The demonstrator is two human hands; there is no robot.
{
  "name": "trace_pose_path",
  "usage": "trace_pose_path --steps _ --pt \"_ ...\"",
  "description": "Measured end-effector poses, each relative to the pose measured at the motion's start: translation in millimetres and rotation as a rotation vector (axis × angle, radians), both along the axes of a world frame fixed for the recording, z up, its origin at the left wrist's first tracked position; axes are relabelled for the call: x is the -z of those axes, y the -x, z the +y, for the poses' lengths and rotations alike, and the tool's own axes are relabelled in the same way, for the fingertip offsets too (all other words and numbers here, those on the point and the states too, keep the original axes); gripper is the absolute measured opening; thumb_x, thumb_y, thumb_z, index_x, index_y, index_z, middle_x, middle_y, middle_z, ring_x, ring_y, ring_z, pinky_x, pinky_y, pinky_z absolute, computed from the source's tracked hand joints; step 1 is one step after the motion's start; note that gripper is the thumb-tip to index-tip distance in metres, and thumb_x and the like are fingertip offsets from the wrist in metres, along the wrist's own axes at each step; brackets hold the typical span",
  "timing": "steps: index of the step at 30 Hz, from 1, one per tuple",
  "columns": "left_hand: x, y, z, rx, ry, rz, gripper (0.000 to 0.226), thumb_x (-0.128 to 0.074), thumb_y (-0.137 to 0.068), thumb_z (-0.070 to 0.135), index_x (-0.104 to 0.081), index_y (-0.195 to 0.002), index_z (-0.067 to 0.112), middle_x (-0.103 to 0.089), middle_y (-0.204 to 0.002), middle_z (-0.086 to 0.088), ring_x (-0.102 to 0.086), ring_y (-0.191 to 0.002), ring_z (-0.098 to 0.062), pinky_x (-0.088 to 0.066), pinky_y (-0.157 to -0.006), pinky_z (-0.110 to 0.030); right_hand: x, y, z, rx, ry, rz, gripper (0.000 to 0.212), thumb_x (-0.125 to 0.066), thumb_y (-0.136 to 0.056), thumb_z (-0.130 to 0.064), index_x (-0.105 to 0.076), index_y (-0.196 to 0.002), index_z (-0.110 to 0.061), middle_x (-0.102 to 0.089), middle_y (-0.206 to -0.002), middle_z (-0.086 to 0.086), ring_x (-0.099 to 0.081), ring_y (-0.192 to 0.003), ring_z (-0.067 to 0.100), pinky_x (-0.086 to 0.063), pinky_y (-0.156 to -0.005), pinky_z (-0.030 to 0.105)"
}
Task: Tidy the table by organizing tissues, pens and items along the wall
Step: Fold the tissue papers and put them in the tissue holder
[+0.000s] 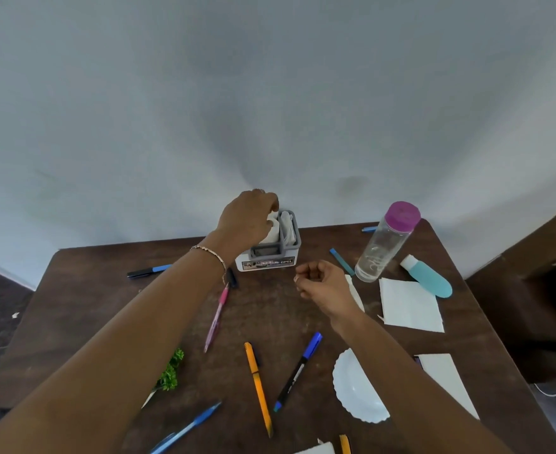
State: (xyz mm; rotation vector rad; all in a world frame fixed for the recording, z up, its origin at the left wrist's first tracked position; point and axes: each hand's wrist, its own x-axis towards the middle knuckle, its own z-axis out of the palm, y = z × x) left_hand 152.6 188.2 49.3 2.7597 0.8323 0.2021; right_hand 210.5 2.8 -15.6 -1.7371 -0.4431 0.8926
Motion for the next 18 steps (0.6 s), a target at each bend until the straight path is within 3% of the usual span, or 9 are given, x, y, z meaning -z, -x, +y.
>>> trace_pose_path --steps 4,8,12,14,18 --pt "-0.1 -3.1 -40.4 -0.008 0.151 -0.168 0.017 -0.062 -0.081 0.014 -0.066 -0.096 0.021 -0.066 -0.092 0.004 -0.058 -0.088 -0.015 -0.049 -0.077 -0.032 -2.2 -6.3 -26.1 0.054 0.034 -0.026 0.014 -0.067 -0.084 -0.007 -0.066 -0.097 -0.012 -0.067 -0.087 0.003 -0.065 -0.083 0.016 -0.057 -0.076 0.028" --pt "13.6 -13.6 -97.3 -0.049 0.498 -0.279 0.007 -0.069 -0.081 0.016 -0.067 -0.088 0.018 -0.063 -0.076 0.012 -0.057 -0.07 0.0 -0.043 -0.066 -0.01 5.6 -26.1 -65.4 0.159 0.197 -0.175 0.012 -0.069 -0.084 -0.016 -0.064 -0.093 -0.022 -0.068 -0.097 -0.003 -0.064 -0.092 0.015 -0.054 -0.092 0.034" --pt "48.2 -26.5 -150.7 -0.12 0.946 -0.267 0.01 -0.067 -0.085 0.008 -0.064 -0.095 0.009 -0.065 -0.081 -0.004 -0.06 -0.07 -0.015 -0.052 -0.071 -0.03 16.4 -51.3 -119.1 0.167 0.407 -0.505 0.024 -0.067 -0.085 -0.038 -0.064 -0.104 -0.023 -0.068 -0.104 -0.004 -0.061 -0.095 0.011 -0.05 -0.092 0.029" --pt "63.3 -29.8 -173.9 -0.148 1.121 -0.235 0.008 -0.063 -0.089 0.006 -0.061 -0.094 0.011 -0.062 -0.082 -0.006 -0.059 -0.069 -0.015 -0.051 -0.066 -0.028 24.2 -66.0 -142.3 0.094 0.504 -0.686 0.037 -0.066 -0.084 -0.044 -0.062 -0.114 -0.023 -0.065 -0.115 -0.004 -0.059 -0.105 0.012 -0.048 -0.093 0.028" --pt "78.7 -33.5 -205.7 -0.157 1.189 -0.081 0.015 -0.062 -0.091 0.017 -0.061 -0.106 0.018 -0.066 -0.103 -0.003 -0.064 -0.094 -0.015 -0.056 -0.083 -0.028 34.9 -86.5 -161.5 -0.195 0.671 -0.815 0.061 -0.063 -0.083 -0.052 -0.049 -0.135 -0.024 -0.047 -0.142 0.0 -0.047 -0.127 0.019 -0.043 -0.103 0.035"
